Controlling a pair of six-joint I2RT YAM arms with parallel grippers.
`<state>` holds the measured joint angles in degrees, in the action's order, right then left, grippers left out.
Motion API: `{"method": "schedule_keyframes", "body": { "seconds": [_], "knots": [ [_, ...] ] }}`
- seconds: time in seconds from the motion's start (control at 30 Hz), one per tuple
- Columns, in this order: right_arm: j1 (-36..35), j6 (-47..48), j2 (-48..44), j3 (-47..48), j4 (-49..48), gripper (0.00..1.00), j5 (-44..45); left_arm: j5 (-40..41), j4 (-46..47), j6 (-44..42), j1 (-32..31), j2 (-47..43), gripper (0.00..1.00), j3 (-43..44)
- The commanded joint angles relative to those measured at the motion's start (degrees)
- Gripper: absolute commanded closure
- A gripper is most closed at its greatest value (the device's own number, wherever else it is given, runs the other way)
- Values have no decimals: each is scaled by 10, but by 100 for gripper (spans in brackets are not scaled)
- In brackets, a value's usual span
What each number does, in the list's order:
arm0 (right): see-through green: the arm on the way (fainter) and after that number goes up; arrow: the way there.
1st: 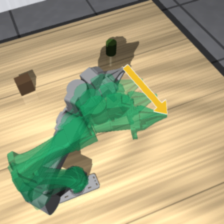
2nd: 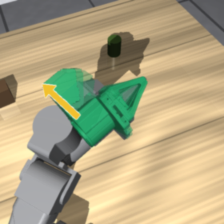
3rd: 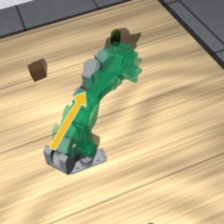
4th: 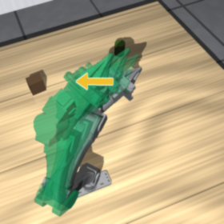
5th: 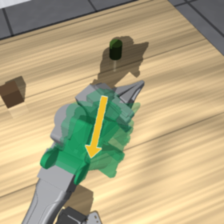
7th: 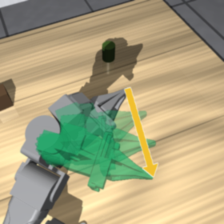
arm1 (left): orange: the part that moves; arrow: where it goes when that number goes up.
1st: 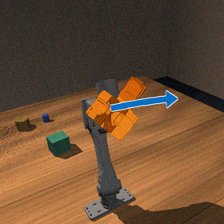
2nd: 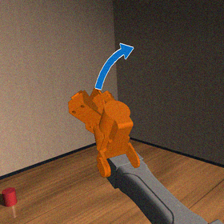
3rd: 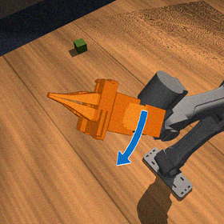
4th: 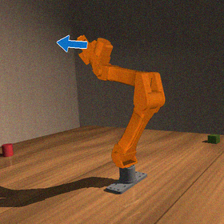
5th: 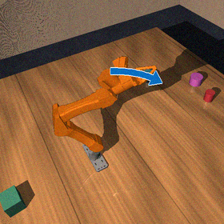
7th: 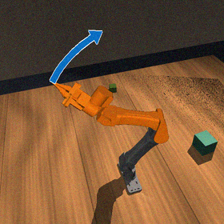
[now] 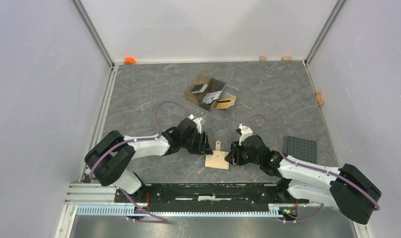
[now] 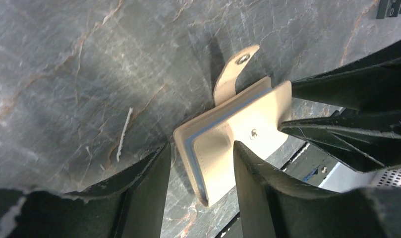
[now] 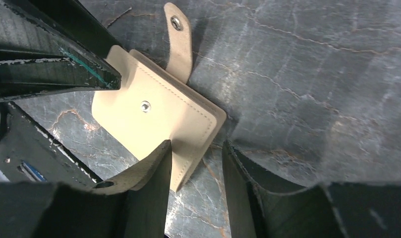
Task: Put the credit cards into the card holder
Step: Close the card holder at the center of the board.
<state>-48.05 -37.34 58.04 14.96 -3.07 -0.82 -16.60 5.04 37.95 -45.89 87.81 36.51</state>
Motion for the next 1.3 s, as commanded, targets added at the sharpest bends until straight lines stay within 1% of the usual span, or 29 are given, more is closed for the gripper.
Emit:
{"method": "schedule_keyframes", "body": {
  "seconds": [0.0, 0.1, 0.23, 0.3, 0.4, 0.53, 0.6, 0.67, 0.73, 0.83, 0.9, 0.97, 1.03, 1.1, 1.2, 1.27],
  "knots": [
    [6, -11, 37, 5, -87, 55, -59, 39, 3, 33, -2, -49, 43, -28],
    [8, -9, 64, 12, -109, 59, -63, 35, 18, 49, -2, -69, 43, -43],
    [12, 12, 116, 42, -137, 67, -67, 3, 38, 62, -5, -59, 47, -47],
    [15, 30, 153, 71, -144, 71, -70, 0, 39, 64, -10, -62, 48, -49],
    [19, 64, 207, 114, -154, 74, -74, -8, 39, 75, -14, -78, 51, -61],
    [25, 94, 292, 186, -168, 79, -121, -21, 53, 101, -18, -117, 51, -89],
    [26, 107, 318, 221, -163, 79, -131, -16, 41, 105, -18, -143, 51, -100],
    [27, 123, 324, 245, -139, 75, -133, 14, -12, 100, -18, -179, 48, -100],
    [28, 137, 308, 258, -106, 70, -119, 48, -70, 95, -18, -213, 45, -93],
    [28, 148, 258, 260, -40, 53, -64, 77, -137, 84, -17, -252, 40, -76],
    [28, 146, 213, 257, 23, 45, -21, 93, -172, 75, -14, -262, 37, -61],
    [28, 124, 170, 238, 68, 39, 3, 102, -188, 61, -7, -254, 36, -53],
    [28, 81, 129, 207, 93, 37, 5, 101, -186, 53, 5, -237, 35, -50],
    [28, 37, 90, 163, 86, 38, -18, 85, -159, 48, 11, -221, 35, -52],
    [28, -43, 53, 95, 28, 42, -72, 51, -104, 52, 11, -202, 34, -59],
    [28, -77, 40, 60, -15, 43, -91, 32, -76, 58, 11, -191, 35, -64]
  ]
}}
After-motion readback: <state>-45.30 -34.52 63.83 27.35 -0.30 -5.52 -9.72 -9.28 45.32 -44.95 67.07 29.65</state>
